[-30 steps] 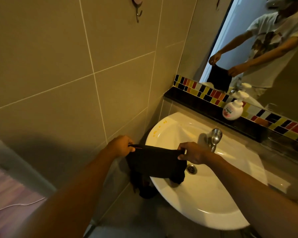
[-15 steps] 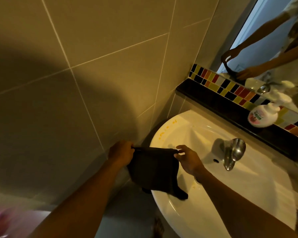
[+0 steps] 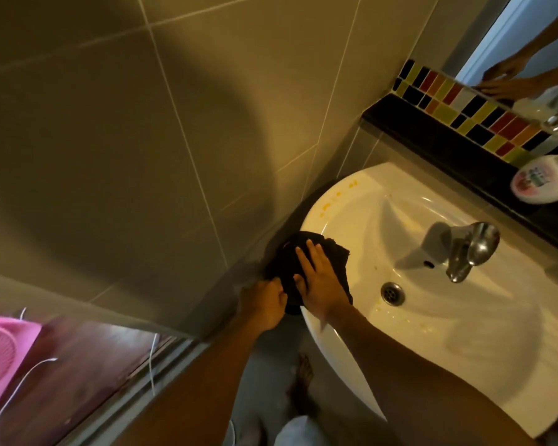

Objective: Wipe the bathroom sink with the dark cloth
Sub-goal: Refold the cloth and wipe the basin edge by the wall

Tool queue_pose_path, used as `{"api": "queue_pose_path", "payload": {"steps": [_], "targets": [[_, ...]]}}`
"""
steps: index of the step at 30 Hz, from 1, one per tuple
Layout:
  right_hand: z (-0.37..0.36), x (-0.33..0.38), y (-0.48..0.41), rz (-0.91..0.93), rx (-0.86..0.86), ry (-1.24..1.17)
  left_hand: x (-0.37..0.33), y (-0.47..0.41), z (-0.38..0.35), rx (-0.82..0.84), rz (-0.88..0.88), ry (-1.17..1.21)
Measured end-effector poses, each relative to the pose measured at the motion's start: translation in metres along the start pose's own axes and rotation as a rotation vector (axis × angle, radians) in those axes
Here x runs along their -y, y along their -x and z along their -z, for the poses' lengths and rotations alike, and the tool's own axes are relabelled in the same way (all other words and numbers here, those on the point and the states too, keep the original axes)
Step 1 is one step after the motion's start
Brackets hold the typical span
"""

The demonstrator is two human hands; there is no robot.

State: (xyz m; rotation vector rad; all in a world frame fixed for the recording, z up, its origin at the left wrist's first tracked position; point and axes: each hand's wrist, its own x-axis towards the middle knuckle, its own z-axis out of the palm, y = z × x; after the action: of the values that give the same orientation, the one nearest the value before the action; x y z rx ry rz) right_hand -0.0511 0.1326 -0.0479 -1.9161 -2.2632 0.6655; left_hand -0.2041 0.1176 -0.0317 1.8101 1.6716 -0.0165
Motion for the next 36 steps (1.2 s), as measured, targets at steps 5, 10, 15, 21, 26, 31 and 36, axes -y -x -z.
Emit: {"api": "queue_pose_path", "payload": {"steps": [5,10,15,21,26,31,36], "targets": [[-0.014,0.002,-0.013,0.012,0.013,0.022,0.004,0.009,-0.026,0.034,0.029,-0.017],[-0.010,-0.009,-0.046,-0.027,-0.068,-0.045,-0.007,-0.013,-0.029,-0.062,0.062,0.103],[0.008,-0.032,-0.107,-0.143,-0.146,-0.041,-0.026,-0.051,-0.019,-0.161,0.134,0.150],[0.027,-0.063,-0.155,-0.141,-0.196,0.051,-0.055,-0.125,-0.006,-0.237,0.115,0.161],[0.050,-0.093,-0.182,-0.120,-0.178,0.086,-0.072,-0.147,-0.023,-0.233,0.155,0.215],[0.080,-0.156,-0.202,-0.171,-0.226,0.182,-0.069,-0.153,-0.028,-0.434,0.047,0.110],[0.108,-0.216,-0.196,-0.308,-0.234,0.271,-0.075,-0.152,-0.023,-0.401,0.079,0.060]]}}
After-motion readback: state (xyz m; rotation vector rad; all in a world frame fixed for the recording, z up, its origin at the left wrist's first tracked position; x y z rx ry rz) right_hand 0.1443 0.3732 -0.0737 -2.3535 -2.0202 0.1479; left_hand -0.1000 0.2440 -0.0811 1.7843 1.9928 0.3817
